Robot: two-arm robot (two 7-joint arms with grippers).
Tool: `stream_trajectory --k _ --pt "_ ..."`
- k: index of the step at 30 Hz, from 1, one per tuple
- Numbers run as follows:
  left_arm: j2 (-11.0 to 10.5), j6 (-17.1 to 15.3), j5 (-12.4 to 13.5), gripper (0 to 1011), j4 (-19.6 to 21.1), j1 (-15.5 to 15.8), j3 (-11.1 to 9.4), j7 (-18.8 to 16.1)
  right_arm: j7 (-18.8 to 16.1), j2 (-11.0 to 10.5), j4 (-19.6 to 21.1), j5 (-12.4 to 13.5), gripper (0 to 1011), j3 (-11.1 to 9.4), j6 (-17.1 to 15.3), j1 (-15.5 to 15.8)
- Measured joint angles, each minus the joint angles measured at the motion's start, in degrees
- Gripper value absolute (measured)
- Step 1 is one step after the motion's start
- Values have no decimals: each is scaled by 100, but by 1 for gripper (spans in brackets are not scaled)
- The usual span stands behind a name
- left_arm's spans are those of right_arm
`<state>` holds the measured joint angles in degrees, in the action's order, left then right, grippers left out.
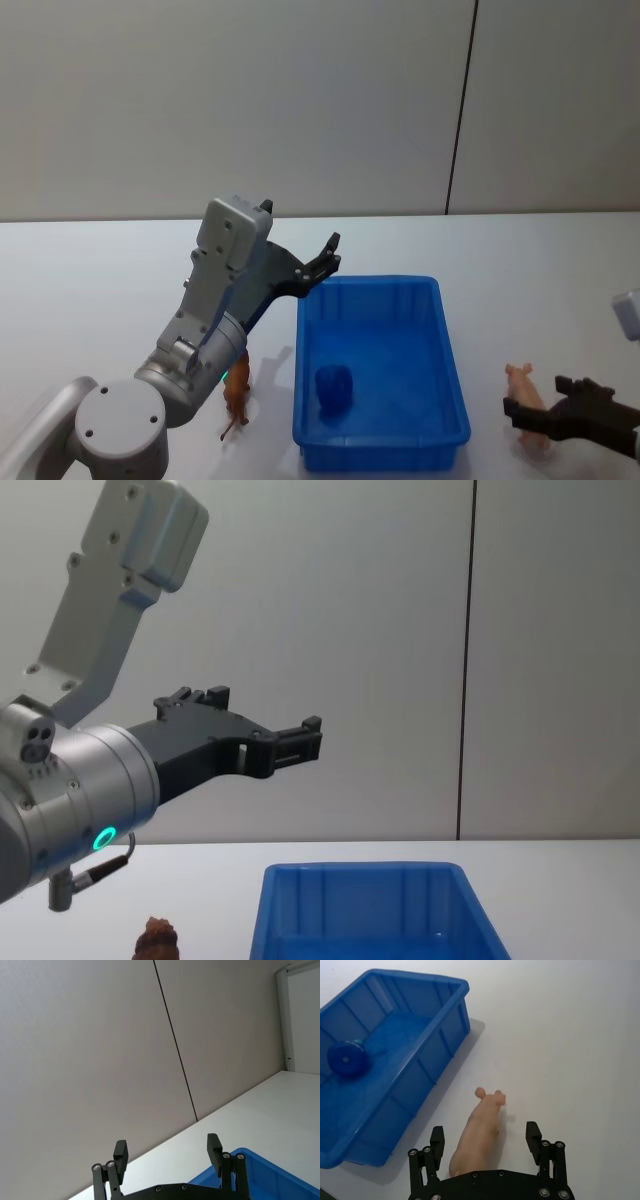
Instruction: Pick up the two dolls from the table and place them into the box.
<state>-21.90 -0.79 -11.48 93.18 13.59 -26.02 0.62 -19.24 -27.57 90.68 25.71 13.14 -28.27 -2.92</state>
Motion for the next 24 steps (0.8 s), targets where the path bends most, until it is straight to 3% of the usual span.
stream_trajectory --k 4,10,23,24 --pt "0 0 0 1001 0 0 0 0 -22 18 -45 3 994 26 -60 -2" --pt "0 0 0 1001 0 0 0 0 -98 55 -113 -10 857 73 -126 -32" --pt "0 0 0 1001 0 0 0 0 -162 115 -245 -56 475 122 -186 -127" --pt "0 0 0 1001 0 0 0 0 -156 119 -255 -58 407 123 -186 -141"
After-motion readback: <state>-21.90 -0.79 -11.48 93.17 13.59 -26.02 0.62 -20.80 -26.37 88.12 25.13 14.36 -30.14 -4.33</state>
